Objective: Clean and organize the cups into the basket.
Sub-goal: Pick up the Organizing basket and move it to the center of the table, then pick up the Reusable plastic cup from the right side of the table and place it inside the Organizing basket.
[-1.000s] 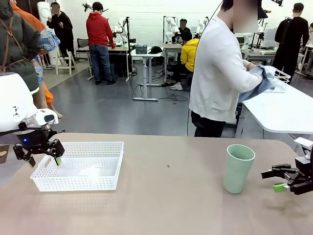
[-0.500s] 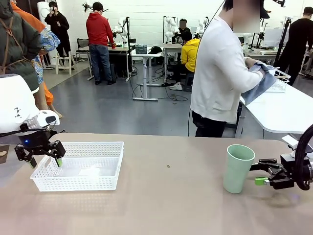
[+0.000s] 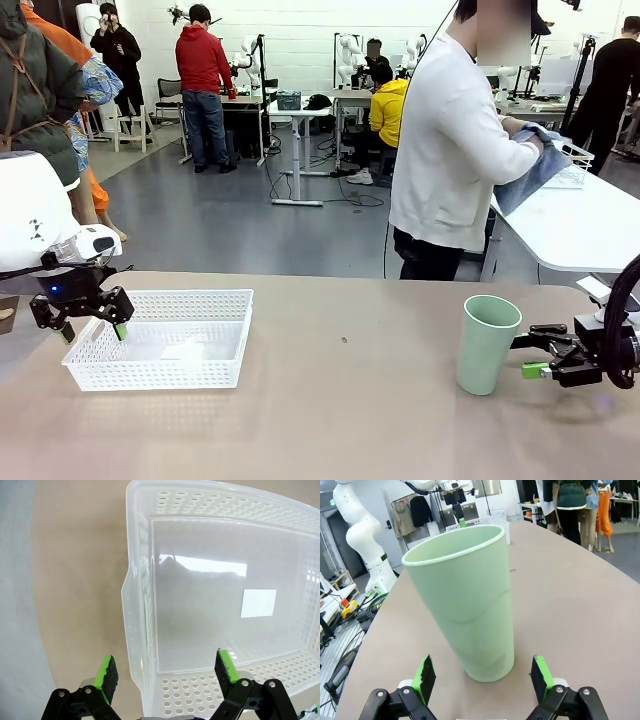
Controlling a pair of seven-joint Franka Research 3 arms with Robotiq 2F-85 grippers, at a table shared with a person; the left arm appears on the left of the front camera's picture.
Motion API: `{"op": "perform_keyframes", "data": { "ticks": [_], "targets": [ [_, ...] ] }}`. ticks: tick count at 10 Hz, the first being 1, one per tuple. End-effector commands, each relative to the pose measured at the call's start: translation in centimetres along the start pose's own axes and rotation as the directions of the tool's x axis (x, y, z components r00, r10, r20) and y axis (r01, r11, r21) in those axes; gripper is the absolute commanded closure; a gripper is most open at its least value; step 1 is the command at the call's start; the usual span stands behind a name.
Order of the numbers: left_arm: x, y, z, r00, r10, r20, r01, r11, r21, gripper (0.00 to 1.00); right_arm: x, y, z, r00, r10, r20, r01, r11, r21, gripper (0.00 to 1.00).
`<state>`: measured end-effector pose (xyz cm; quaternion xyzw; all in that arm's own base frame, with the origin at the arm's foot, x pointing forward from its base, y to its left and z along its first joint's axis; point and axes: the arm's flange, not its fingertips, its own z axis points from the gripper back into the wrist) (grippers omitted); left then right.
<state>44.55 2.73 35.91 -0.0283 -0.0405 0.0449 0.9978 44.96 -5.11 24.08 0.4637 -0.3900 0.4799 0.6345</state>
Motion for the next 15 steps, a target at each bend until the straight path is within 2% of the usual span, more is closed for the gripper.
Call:
{"op": "perform_keyframes", "data": {
  "ticks": [1,5,9,15],
  "targets": [
    [0.0,0.0,0.0,1.0,0.0,0.0,0.0,1.0,0.0,0.0,0.0,0.1,0.0,1.0,-0.004,-0.004,0.005,1.0,0.008,0.0],
    [0.1,1.3,-0.1,1.0,0.004,0.031,-0.006,0.999,0.044,0.0,-0.2,-0.6,-1.5,0.994,0.095,0.053,-0.097,0.995,0.035,0.0],
    [0.2,0.9,-1.0,1.0,-0.025,0.016,0.024,0.997,0.068,0.0,-0.3,-0.3,-3.1,0.968,0.232,0.093,-0.241,0.965,0.099,0.0],
    [-0.2,0.7,-1.2,0.999,-0.043,0.018,0.042,0.995,0.086,0.0,-0.6,-1.2,-7.5,0.97,0.233,0.072,-0.241,0.958,0.158,0.0]
  ]
}}
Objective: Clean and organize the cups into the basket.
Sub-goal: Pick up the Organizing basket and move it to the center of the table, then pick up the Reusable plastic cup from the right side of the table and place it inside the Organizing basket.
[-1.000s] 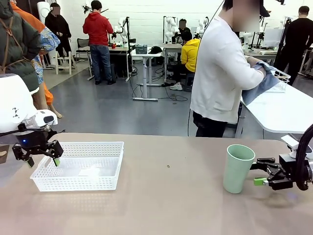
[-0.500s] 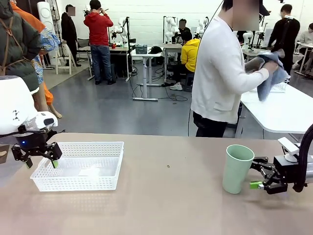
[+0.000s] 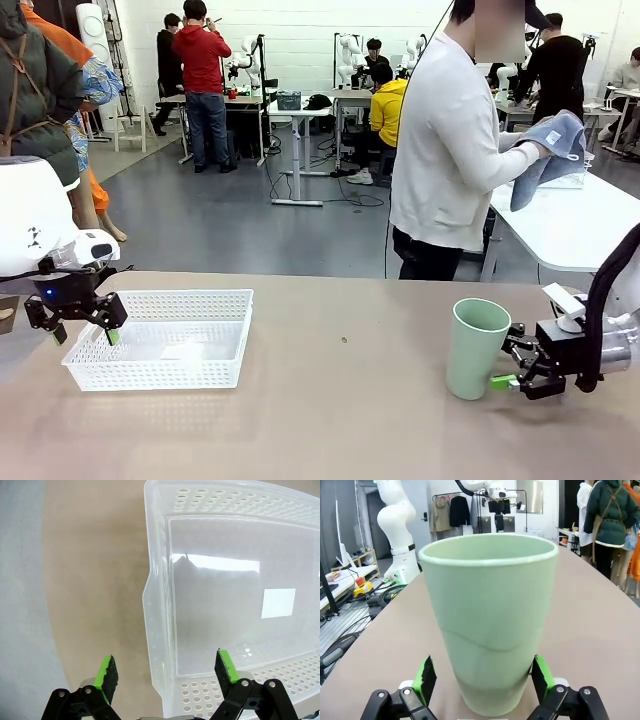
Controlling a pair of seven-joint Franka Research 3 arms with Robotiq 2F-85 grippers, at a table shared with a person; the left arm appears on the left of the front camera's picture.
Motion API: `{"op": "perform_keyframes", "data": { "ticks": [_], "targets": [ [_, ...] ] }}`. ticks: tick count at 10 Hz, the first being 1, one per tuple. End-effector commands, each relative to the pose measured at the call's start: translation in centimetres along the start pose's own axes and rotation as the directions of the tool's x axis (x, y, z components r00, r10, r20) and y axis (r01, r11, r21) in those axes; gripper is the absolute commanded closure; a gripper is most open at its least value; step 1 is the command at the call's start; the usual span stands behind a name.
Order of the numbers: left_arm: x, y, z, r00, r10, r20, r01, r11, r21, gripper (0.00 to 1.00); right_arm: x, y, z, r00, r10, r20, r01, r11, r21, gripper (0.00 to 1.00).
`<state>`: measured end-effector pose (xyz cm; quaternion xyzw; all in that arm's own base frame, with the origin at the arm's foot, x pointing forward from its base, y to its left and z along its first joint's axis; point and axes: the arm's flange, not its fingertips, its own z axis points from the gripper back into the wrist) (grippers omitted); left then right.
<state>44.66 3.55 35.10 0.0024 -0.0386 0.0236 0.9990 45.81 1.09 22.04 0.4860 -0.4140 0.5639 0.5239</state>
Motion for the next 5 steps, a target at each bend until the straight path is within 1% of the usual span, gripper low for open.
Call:
{"op": "perform_keyframes", "data": {
  "ticks": [1,5],
  "targets": [
    [-0.4,-0.2,-0.5,1.0,-0.001,0.022,0.0,1.0,0.03,0.0,-0.8,-1.0,-1.5,1.0,0.013,-0.017,-0.013,1.0,0.002,0.0],
    [-0.5,-0.3,-0.6,1.0,0.003,0.021,-0.004,0.999,0.037,0.0,-1.5,-1.9,-4.0,0.999,-0.019,-0.034,0.019,1.0,0.007,0.0]
  ]
}}
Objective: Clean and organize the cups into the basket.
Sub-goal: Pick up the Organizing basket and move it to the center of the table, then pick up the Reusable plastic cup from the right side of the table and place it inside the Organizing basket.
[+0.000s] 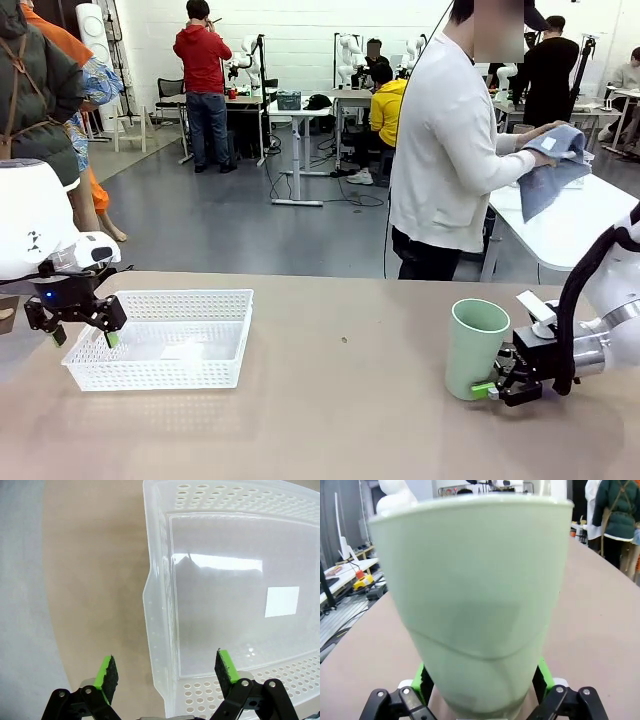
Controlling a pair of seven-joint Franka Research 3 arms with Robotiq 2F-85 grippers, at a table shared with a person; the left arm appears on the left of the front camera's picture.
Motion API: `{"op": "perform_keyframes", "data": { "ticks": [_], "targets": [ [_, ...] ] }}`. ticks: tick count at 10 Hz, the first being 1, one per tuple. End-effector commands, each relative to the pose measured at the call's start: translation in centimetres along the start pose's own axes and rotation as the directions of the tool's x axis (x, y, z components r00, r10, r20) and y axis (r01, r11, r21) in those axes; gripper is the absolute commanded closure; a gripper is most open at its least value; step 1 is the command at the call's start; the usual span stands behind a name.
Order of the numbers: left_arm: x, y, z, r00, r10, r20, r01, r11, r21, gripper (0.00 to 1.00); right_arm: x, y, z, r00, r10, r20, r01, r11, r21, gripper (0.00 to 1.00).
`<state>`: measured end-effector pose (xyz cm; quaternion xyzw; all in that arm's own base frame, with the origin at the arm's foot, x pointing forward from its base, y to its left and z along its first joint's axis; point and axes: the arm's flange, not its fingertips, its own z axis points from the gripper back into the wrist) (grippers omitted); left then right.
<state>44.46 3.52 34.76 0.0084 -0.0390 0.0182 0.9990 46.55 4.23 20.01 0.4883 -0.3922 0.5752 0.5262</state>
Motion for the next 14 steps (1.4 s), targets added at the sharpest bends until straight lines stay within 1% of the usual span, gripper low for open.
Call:
{"op": "perform_keyframes", "data": {
  "ticks": [1,3,5,6,7,8,9,10,11,12,13,14],
  "targets": [
    [-0.23,-0.25,-0.31,1.0,0.016,0.019,-0.017,1.0,0.024,0.0,-0.09,-0.8,-0.93,1.0,-0.01,0.002,0.01,1.0,-0.028,0.0],
    [-0.09,-0.34,-0.4,1.0,0.021,0.013,-0.022,0.999,0.024,0.0,-0.12,-0.83,-1.13,1.0,-0.004,0.013,0.004,1.0,-0.022,0.0],
    [-0.04,-0.62,-0.54,0.999,0.034,0.011,-0.034,0.998,0.049,0.0,-0.17,-0.83,-1.08,1.0,-0.002,0.022,0.002,1.0,-0.022,0.0],
    [-0.03,-0.55,-0.44,0.999,0.043,0.011,-0.043,0.998,0.037,0.0,-0.23,-0.78,-1.07,1.0,0.003,0.019,-0.003,1.0,-0.01,0.0],
    [0.14,-0.39,-0.42,0.999,0.042,-0.002,-0.042,0.999,0.024,0.0,-0.33,-0.82,-0.96,1.0,0.011,0.021,-0.011,1.0,0.003,0.1],
    [0.21,-0.41,-0.44,0.999,0.026,-0.019,-0.025,0.999,0.032,0.6,-0.32,-0.78,-0.92,1.0,0.003,0.013,-0.003,1.0,0.014,0.58],
    [0.21,-0.39,-0.45,0.999,0.024,-0.02,-0.024,0.999,0.031,0.6,-0.3,-0.73,-0.93,1.0,0.002,0.012,-0.002,1.0,0.014,0.69],
    [0.2,-0.31,-0.44,1.0,0.022,-0.022,-0.022,0.999,0.032,1.0,-0.33,-0.67,-0.95,1.0,0.003,0.012,-0.003,1.0,0.014,1.0],
    [0.16,-0.32,-0.45,0.999,0.02,-0.025,-0.019,0.999,0.035,0.64,-0.33,-0.6,-0.92,1.0,-0.001,0.009,0.001,1.0,0.015,1.0],
    [0.1,-0.28,-0.45,0.999,0.019,-0.027,-0.018,0.999,0.036,1.0,-0.34,-0.54,-0.86,1.0,-0.003,0.009,0.003,1.0,0.015,1.0],
    [0.09,-0.23,-0.41,0.999,0.02,-0.029,-0.019,0.999,0.038,1.0,-0.34,-0.52,-0.84,1.0,-0.003,0.008,0.003,1.0,0.015,0.81],
    [-0.03,-0.2,-0.36,0.999,0.02,-0.027,-0.019,0.999,0.039,1.0,-0.33,-0.43,-0.81,1.0,0.0,0.005,0.0,1.0,0.018,0.81]
  ]
}}
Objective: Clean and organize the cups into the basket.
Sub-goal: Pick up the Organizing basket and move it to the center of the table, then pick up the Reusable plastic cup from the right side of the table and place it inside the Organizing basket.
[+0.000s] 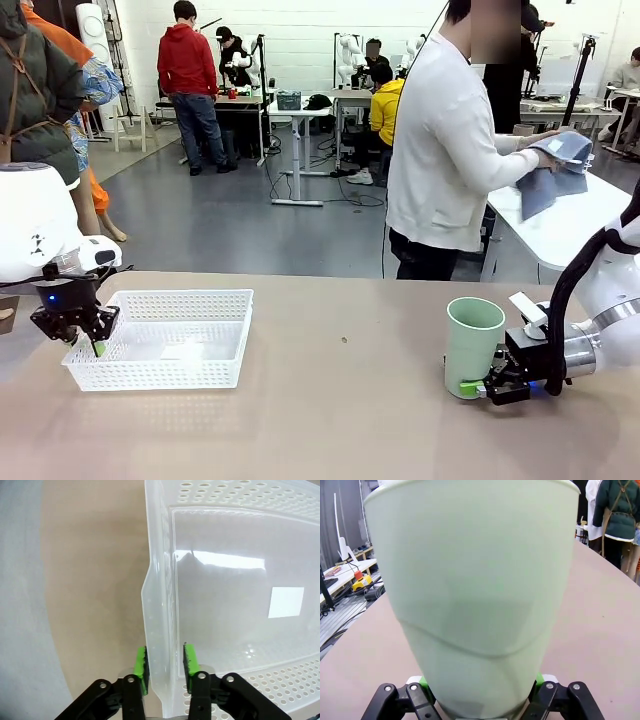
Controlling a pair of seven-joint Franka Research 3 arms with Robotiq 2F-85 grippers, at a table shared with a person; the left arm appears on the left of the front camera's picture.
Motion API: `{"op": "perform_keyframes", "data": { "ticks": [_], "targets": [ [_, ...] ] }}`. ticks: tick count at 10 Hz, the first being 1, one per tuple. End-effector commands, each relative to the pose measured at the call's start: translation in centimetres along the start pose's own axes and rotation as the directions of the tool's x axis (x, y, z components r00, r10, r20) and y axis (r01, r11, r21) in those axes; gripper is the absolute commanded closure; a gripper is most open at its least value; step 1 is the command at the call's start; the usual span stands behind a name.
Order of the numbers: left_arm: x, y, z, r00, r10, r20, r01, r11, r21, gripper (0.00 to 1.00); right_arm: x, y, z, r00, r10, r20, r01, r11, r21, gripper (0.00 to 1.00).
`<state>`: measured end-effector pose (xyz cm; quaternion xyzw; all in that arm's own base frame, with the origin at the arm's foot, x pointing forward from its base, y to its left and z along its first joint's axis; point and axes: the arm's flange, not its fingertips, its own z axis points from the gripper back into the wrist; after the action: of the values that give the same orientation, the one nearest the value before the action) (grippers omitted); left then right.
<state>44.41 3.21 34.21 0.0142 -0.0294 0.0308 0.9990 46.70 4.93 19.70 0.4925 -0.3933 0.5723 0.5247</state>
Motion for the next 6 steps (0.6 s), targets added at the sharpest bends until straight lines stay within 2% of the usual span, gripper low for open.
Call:
{"op": "perform_keyframes", "data": {
  "ticks": [1,2,3,5,6],
  "targets": [
    [0.02,0.15,0.19,1.0,-0.004,-0.007,0.005,1.0,0.026,1.0,-0.2,-0.15,-0.05,1.0,0.005,-0.007,-0.005,1.0,0.015,1.0],
    [-0.02,0.18,0.19,1.0,-0.002,-0.008,0.002,1.0,0.024,1.0,-0.22,-0.15,0.0,1.0,0.004,-0.01,-0.004,1.0,0.013,0.81],
    [-0.02,0.21,0.15,1.0,-0.002,-0.01,0.002,1.0,0.023,1.0,-0.24,-0.14,0.06,1.0,0.003,-0.01,-0.003,1.0,0.012,1.0],
    [0.08,0.26,0.14,1.0,0.013,-0.013,-0.013,1.0,0.013,1.0,-0.23,-0.18,0.17,1.0,-0.002,-0.008,0.002,1.0,0.012,1.0],
    [0.09,0.22,0.16,1.0,0.015,-0.015,-0.015,1.0,0.009,1.0,-0.21,-0.15,0.16,1.0,-0.003,-0.008,0.003,1.0,0.014,0.81]
  ]
}}
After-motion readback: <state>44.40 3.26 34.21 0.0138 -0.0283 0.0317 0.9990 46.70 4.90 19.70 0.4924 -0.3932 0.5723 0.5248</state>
